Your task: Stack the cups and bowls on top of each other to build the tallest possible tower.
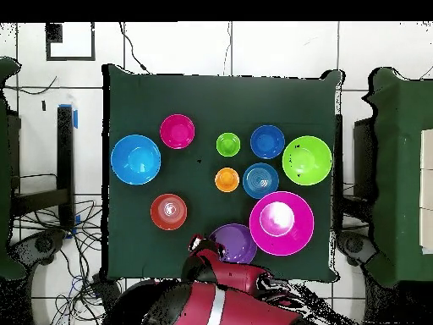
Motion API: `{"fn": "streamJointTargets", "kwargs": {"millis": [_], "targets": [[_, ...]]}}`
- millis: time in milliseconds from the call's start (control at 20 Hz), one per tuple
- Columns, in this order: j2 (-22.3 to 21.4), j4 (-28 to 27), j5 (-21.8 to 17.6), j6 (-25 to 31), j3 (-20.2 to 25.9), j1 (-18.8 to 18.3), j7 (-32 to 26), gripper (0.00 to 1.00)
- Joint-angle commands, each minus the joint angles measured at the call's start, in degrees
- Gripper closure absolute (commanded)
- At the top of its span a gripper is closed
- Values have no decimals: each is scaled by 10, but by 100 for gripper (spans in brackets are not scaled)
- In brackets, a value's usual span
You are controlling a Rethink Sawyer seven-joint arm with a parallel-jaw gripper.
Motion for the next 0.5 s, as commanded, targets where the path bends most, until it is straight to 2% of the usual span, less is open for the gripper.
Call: {"fn": "streamJointTargets", "kwargs": {"millis": [50, 500], "targets": [[-16, -18, 18, 76, 41, 14, 62, 100], [-85, 20, 16, 132, 43, 11, 66, 100]]}}
